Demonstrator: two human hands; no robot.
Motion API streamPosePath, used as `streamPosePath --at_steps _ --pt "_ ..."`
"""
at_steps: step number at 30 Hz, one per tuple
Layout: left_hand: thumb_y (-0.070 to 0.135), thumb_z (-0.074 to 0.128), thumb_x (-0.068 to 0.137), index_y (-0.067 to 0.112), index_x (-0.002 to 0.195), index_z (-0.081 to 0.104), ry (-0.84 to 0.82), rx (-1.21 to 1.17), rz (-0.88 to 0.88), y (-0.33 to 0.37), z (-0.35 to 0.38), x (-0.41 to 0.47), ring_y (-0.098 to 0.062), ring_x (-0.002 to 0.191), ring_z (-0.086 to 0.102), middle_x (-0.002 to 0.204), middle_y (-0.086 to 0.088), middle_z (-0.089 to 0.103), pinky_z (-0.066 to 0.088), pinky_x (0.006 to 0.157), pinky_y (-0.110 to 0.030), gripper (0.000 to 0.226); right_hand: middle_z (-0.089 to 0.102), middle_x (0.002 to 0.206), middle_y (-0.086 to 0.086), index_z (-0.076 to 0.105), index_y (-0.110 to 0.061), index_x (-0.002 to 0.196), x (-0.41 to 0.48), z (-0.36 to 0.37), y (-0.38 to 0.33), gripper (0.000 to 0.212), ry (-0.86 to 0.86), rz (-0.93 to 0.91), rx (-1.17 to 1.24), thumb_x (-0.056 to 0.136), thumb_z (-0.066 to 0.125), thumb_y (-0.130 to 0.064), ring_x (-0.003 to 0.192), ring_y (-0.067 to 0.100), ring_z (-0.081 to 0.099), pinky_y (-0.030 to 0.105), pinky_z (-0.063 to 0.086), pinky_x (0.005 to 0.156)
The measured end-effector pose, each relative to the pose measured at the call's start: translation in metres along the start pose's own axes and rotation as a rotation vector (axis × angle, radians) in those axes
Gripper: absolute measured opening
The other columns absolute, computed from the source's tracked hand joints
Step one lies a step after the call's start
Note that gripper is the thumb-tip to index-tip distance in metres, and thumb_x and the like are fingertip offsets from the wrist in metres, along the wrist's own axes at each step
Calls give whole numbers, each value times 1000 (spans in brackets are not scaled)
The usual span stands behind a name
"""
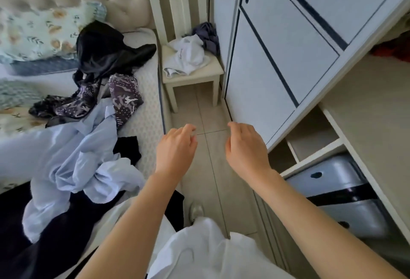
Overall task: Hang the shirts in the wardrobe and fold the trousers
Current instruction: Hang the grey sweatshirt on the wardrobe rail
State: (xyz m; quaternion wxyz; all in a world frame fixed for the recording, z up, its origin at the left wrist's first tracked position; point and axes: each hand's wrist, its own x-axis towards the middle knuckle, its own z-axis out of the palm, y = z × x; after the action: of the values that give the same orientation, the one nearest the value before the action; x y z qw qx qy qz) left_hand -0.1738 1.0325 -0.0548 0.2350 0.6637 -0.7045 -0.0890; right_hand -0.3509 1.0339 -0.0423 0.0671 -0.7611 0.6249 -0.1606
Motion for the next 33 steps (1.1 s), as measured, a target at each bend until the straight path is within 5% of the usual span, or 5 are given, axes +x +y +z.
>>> streamPosePath --at_steps 7,11,16,33 --pt "14 58 94 8 103 67 -85 52 -113 -77 17 61 -23 64 51 78 -6 66 33 59 -31 13 64 106 11 57 -4 118 86 47 -7 32 -166 15 -81 87 57 -9 102 30 58 41 51 81" --pt "19 49 99 12 109 62 -192 81 -171 -108 25 109 -26 83 60 91 -4 68 43 66 -35 19 64 111 12 56 -3 122 140 57 -1 34 -201 28 -87 88 55 -9 107 31 57 42 51 84" --pt "18 47 99 11 108 62 -196 103 -194 -129 41 180 -27 83 59 90 -6 68 47 70 -37 18 63 114 12 54 -3 122 216 73 17 31 -248 23 -117 93 49 -11 108 30 55 41 50 84" --pt "18 43 100 10 111 59 -309 238 -425 -213 126 465 -27 81 58 95 -8 68 41 68 -34 21 61 106 12 52 -4 115 541 171 99 24 -453 -165 -198 91 48 -7 101 31 55 33 32 67"
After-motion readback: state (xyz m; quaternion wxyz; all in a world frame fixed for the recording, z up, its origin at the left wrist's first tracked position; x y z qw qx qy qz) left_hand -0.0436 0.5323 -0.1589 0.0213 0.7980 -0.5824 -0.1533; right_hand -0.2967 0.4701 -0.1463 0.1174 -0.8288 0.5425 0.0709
